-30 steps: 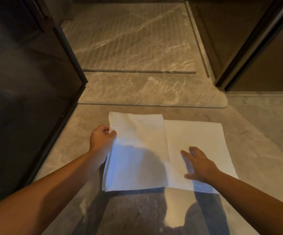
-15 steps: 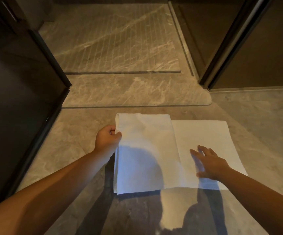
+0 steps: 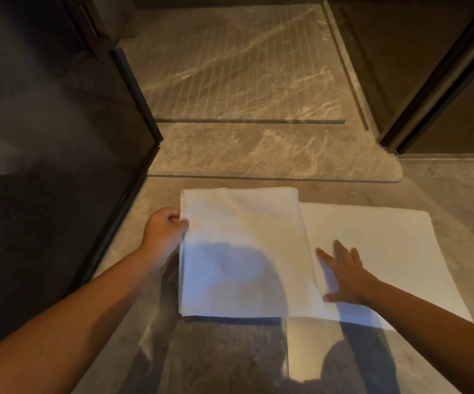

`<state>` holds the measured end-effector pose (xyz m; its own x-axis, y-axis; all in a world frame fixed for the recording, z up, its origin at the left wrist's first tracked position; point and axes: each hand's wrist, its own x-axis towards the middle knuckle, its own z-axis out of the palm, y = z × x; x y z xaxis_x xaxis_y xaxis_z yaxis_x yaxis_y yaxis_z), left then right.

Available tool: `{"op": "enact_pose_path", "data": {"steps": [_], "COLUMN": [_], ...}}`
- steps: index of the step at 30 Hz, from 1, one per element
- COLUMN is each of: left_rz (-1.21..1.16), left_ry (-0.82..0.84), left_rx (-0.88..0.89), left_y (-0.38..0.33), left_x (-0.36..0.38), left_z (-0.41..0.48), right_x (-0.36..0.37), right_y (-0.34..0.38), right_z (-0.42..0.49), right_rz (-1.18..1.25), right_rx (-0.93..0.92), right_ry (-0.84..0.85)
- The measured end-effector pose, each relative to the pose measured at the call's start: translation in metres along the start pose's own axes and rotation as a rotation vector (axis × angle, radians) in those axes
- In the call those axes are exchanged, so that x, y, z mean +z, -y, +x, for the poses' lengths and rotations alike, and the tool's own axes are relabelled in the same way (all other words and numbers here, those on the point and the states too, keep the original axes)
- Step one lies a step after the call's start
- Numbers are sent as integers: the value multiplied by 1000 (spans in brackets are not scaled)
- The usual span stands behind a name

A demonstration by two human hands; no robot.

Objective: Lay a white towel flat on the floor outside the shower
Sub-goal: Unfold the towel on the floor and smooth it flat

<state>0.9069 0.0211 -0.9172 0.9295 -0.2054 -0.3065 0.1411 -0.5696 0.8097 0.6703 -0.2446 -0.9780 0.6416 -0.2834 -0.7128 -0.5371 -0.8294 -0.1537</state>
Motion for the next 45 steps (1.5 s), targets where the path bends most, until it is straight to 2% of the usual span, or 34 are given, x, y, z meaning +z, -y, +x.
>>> {"op": "enact_pose_path", "data": {"steps": [9,14,18,21,24,27,29,34,45], "left_rz": [305,373,592,752,831,886,900,1023,1035], "left_ry": [-244,-293,-268,-132,163,429,531,569,617], "left_rx": [-2,-79,-3,133,229,239,202,185,297], "left_y": [45,44,44,45,52,58,60,70,96], "left_x": [-73,-84,-74,-50,-20,1,9,19,13], "left_z": [25,29,25,16,2,-9,-14,-21,-20], "right_x": [5,3,2,-1,-8,-15,-15,1,5], "right_y": [-11,-23,-22,-15,-7,1,5,-5,-42], "right_z": [5,-1,-6,-8,-7,-3,1,0,-13], "right_rz": [-4,-2,6,-18,-57,-47,-25,-10,-7], "right_rx": [-26,9,48,29,-7,-46,-67,-97,-111], "right_ry": [19,21,22,22,6,-13,6,54,23]}}
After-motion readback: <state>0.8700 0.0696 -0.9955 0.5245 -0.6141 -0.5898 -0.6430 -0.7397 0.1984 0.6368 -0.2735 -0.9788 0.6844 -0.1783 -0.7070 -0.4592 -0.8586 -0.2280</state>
